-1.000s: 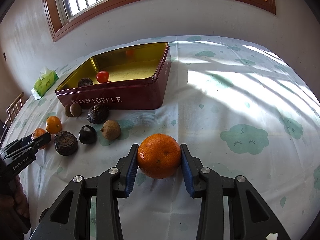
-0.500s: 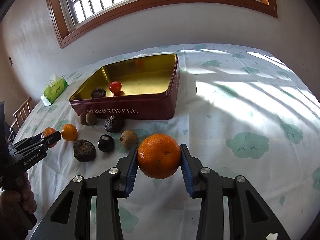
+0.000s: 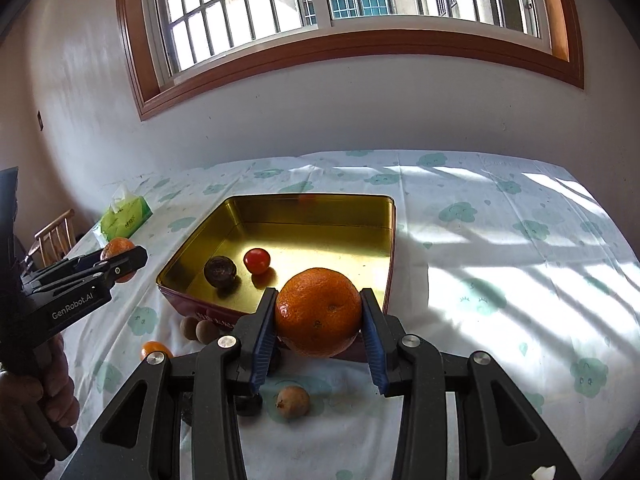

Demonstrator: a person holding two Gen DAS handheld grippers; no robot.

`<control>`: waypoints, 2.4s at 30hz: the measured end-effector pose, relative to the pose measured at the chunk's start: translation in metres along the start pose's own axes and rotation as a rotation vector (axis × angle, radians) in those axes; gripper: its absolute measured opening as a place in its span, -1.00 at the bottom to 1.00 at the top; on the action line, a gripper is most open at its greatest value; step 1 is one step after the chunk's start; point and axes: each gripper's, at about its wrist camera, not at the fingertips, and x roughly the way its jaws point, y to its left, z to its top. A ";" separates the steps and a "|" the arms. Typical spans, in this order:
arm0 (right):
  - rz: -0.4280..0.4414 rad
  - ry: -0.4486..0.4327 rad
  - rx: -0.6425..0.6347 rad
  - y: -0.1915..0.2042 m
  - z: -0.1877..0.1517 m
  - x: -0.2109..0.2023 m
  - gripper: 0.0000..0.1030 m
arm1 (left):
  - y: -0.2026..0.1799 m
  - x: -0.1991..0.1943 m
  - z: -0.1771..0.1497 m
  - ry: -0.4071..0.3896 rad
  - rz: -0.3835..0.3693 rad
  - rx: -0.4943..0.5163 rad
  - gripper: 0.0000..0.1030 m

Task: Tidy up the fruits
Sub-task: 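Lower the orange into the tin with the right tool while the left drops its mandarin in, then withdraw from the tin and grasp a dark wrinkled fruit with the right tool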

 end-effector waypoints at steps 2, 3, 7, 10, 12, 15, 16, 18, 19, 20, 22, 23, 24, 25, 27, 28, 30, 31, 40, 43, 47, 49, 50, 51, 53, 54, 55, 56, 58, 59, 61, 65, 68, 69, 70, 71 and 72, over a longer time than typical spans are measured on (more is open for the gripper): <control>-0.001 0.006 0.004 -0.001 0.003 0.010 -0.29 | -0.004 0.010 0.005 0.005 0.002 0.011 -0.19; -0.002 0.008 0.006 -0.002 0.004 0.014 -0.29 | -0.006 0.015 0.008 0.008 0.003 0.016 -0.19; -0.006 0.016 0.015 -0.004 0.009 0.028 -0.29 | -0.011 0.036 0.016 0.027 0.006 0.033 -0.19; -0.006 0.035 0.013 -0.005 0.010 0.039 -0.29 | -0.014 0.050 0.020 0.036 0.023 0.057 -0.19; -0.007 0.046 0.016 -0.007 0.010 0.046 -0.29 | -0.015 0.058 0.022 0.044 0.023 0.070 -0.19; -0.004 0.058 0.018 -0.007 0.009 0.054 -0.29 | -0.016 0.068 0.022 0.054 0.026 0.087 -0.19; -0.004 0.062 0.015 -0.007 0.009 0.056 -0.29 | -0.016 0.070 0.022 0.059 0.020 0.088 -0.19; -0.002 0.070 0.015 -0.007 0.009 0.060 -0.29 | -0.018 0.074 0.021 0.061 0.016 0.101 -0.19; 0.000 0.073 0.016 -0.007 0.009 0.062 -0.29 | -0.019 0.076 0.021 0.061 0.019 0.109 -0.19; 0.000 0.075 0.015 -0.007 0.009 0.063 -0.29 | -0.021 0.078 0.020 0.062 0.017 0.115 -0.19; -0.003 0.079 0.013 -0.007 0.009 0.067 -0.29 | -0.022 0.081 0.019 0.066 0.012 0.122 -0.19; -0.003 0.081 0.016 -0.007 0.008 0.068 -0.29 | -0.023 0.083 0.019 0.068 0.014 0.125 -0.19; -0.002 0.081 0.021 -0.008 0.008 0.069 -0.29 | -0.023 0.084 0.018 0.070 0.012 0.125 -0.18; -0.005 0.080 0.023 -0.009 0.008 0.069 -0.28 | -0.023 0.086 0.018 0.071 0.006 0.122 -0.18; -0.004 0.078 0.024 -0.010 0.007 0.070 -0.28 | -0.023 0.088 0.016 0.077 0.001 0.124 -0.18; -0.005 0.077 0.022 -0.010 0.008 0.071 -0.28 | -0.023 0.090 0.016 0.085 0.004 0.129 -0.18; -0.008 0.076 0.021 -0.010 0.008 0.072 -0.26 | -0.023 0.094 0.014 0.093 0.004 0.136 -0.17; -0.007 0.076 0.023 -0.010 0.008 0.071 -0.26 | -0.024 0.095 0.013 0.095 0.001 0.140 -0.16; -0.011 0.046 0.032 -0.011 0.010 0.066 -0.21 | -0.025 0.087 0.015 0.040 -0.011 0.156 0.19; 0.002 0.021 0.043 -0.012 0.009 0.055 -0.21 | -0.024 0.079 0.016 0.010 -0.026 0.154 0.30; 0.048 -0.017 0.056 -0.011 0.002 0.032 -0.21 | -0.016 0.064 0.020 -0.022 -0.058 0.114 0.33; 0.072 -0.027 0.046 -0.007 -0.004 0.019 -0.19 | -0.008 0.054 0.021 -0.033 -0.070 0.090 0.33; 0.088 -0.031 0.042 -0.005 -0.007 0.012 -0.18 | -0.005 0.047 0.020 -0.040 -0.070 0.082 0.33; 0.102 -0.036 0.033 -0.002 -0.011 0.006 -0.18 | 0.000 0.041 0.019 -0.048 -0.067 0.073 0.33; 0.134 -0.029 0.012 0.004 -0.020 -0.005 -0.18 | 0.009 0.028 0.014 -0.056 -0.070 0.043 0.33; 0.158 -0.020 0.004 0.008 -0.025 -0.009 -0.18 | 0.015 0.021 0.010 -0.057 -0.074 0.025 0.34; 0.181 -0.007 -0.003 0.013 -0.032 -0.013 -0.18 | 0.021 0.015 0.005 -0.057 -0.079 0.009 0.34; 0.201 0.012 -0.015 0.019 -0.039 -0.015 -0.18 | 0.025 0.009 -0.002 -0.054 -0.085 -0.004 0.34; 0.227 0.054 -0.051 0.033 -0.053 -0.018 -0.18 | 0.033 -0.002 -0.017 -0.042 -0.088 -0.014 0.34; 0.238 0.068 -0.074 0.040 -0.060 -0.019 -0.18 | 0.036 -0.007 -0.025 -0.037 -0.084 -0.014 0.34; 0.250 0.098 -0.123 0.054 -0.071 -0.019 -0.18 | 0.041 -0.013 -0.043 -0.014 -0.081 -0.018 0.34; 0.254 0.149 -0.159 0.070 -0.077 -0.007 -0.18 | 0.054 -0.015 -0.073 0.048 -0.094 -0.068 0.34; 0.246 0.180 -0.200 0.080 -0.077 0.005 -0.18 | 0.059 -0.016 -0.087 0.063 -0.095 -0.093 0.34; 0.249 0.192 -0.206 0.082 -0.077 0.009 -0.18 | 0.060 -0.017 -0.090 0.060 -0.092 -0.093 0.34; 0.257 0.208 -0.206 0.083 -0.077 0.015 -0.18 | 0.060 -0.018 -0.093 0.056 -0.089 -0.088 0.34; 0.256 0.221 -0.208 0.084 -0.077 0.019 -0.18 | 0.059 -0.018 -0.095 0.055 -0.088 -0.082 0.34; 0.239 0.220 -0.218 0.086 -0.076 0.023 -0.18 | 0.059 -0.017 -0.096 0.065 -0.096 -0.079 0.34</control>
